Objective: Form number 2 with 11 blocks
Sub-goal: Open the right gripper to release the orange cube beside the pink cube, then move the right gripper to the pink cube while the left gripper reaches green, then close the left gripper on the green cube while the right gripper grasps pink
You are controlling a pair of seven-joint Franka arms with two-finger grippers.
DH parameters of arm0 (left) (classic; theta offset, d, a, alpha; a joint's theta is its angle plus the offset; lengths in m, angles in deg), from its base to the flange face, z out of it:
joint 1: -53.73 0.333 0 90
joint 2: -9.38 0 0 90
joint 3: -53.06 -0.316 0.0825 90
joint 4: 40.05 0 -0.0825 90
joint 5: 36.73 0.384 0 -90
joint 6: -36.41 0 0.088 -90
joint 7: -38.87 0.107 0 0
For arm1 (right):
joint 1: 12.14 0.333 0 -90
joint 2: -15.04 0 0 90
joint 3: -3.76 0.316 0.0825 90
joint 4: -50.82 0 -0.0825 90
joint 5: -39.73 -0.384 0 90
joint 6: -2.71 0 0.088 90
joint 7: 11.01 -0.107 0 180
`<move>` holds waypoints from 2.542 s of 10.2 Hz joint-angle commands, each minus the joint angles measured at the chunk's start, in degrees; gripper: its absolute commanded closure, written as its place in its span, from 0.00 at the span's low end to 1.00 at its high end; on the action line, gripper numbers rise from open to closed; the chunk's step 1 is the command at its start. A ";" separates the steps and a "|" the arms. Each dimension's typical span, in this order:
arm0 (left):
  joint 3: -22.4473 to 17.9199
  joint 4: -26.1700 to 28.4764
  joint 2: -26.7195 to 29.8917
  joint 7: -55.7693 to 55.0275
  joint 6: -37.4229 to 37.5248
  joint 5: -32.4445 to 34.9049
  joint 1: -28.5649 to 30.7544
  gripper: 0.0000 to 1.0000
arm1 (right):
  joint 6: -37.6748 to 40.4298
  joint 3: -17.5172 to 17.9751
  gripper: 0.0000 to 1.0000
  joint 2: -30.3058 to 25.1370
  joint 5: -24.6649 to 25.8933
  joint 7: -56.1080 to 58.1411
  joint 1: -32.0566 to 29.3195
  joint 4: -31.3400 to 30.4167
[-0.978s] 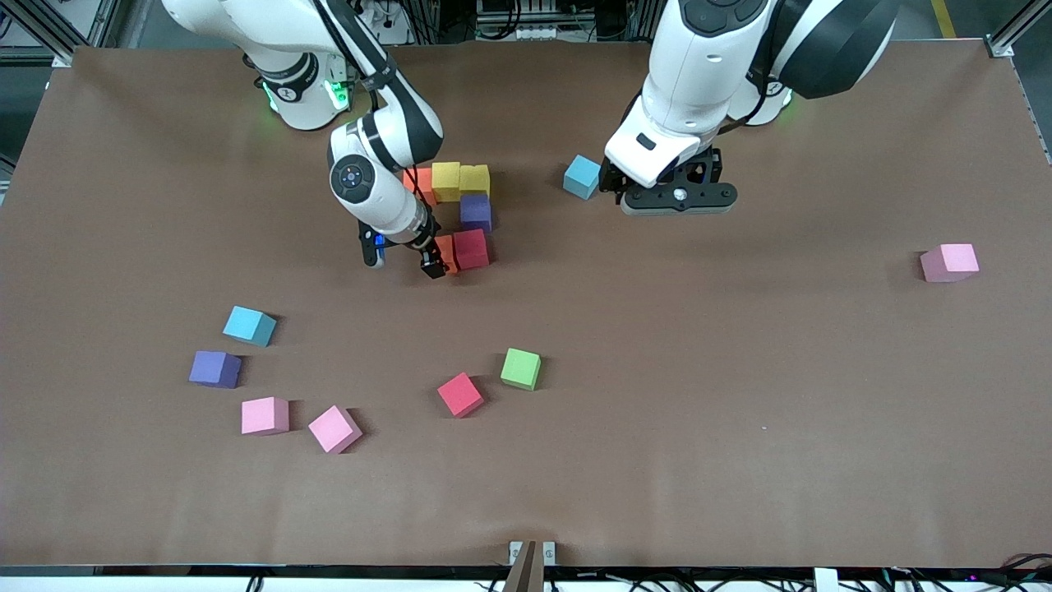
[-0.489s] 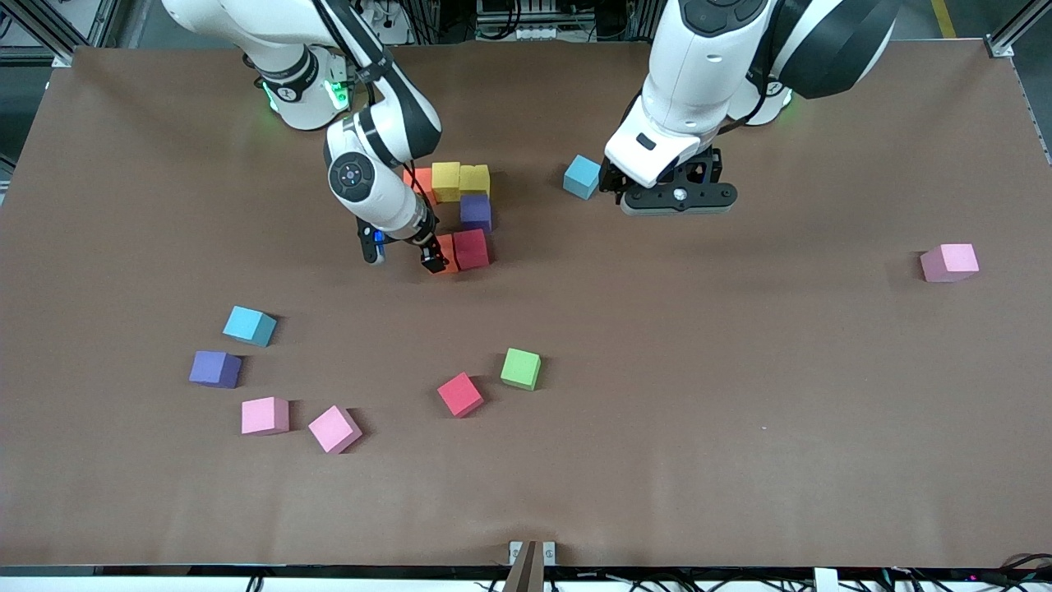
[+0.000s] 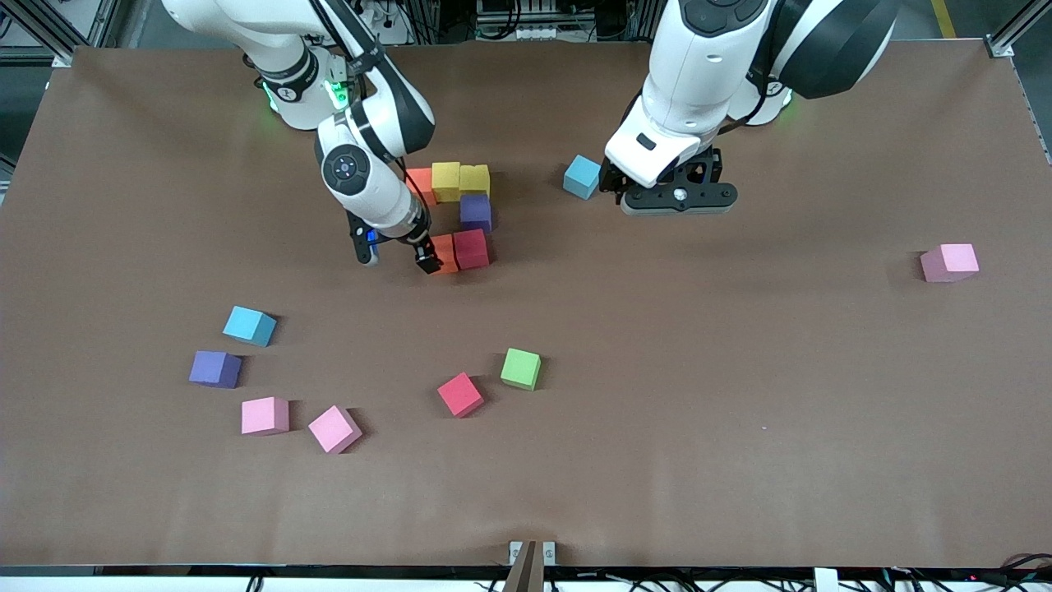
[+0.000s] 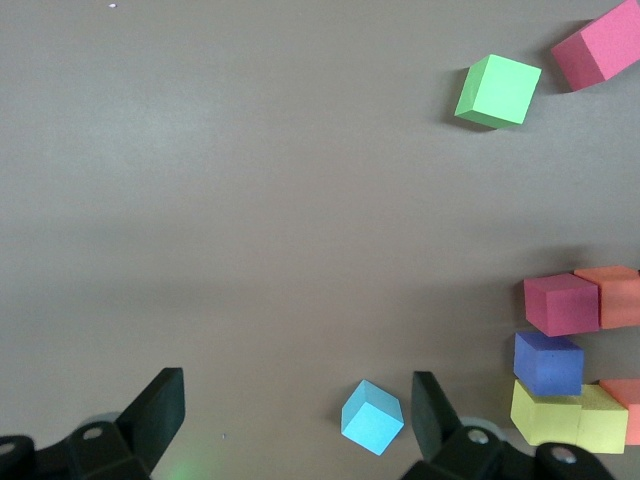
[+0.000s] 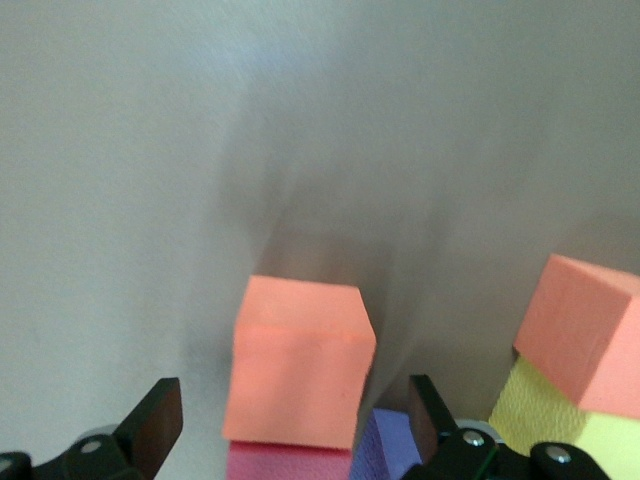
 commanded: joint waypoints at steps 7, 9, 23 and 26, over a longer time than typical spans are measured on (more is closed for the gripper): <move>0.25 -0.56 0.25 1.45 1.25 -0.71 0.40 0.00 | 10.14 -0.26 0.00 8.83 7.76 18.67 -16.64 20.40; 0.43 -0.56 -0.10 2.41 0.82 -0.62 0.39 0.00 | 10.87 -0.26 0.00 10.86 8.48 26.64 -19.80 23.59; -23.06 -16.00 -40.14 -21.96 -62.81 14.15 -18.89 0.00 | 9.94 -0.26 0.00 20.87 12.96 91.28 -28.88 30.10; -32.69 -18.84 -49.30 -37.99 -67.63 14.15 -26.93 0.00 | 7.88 -0.26 0.00 21.59 18.21 100.56 -29.04 30.45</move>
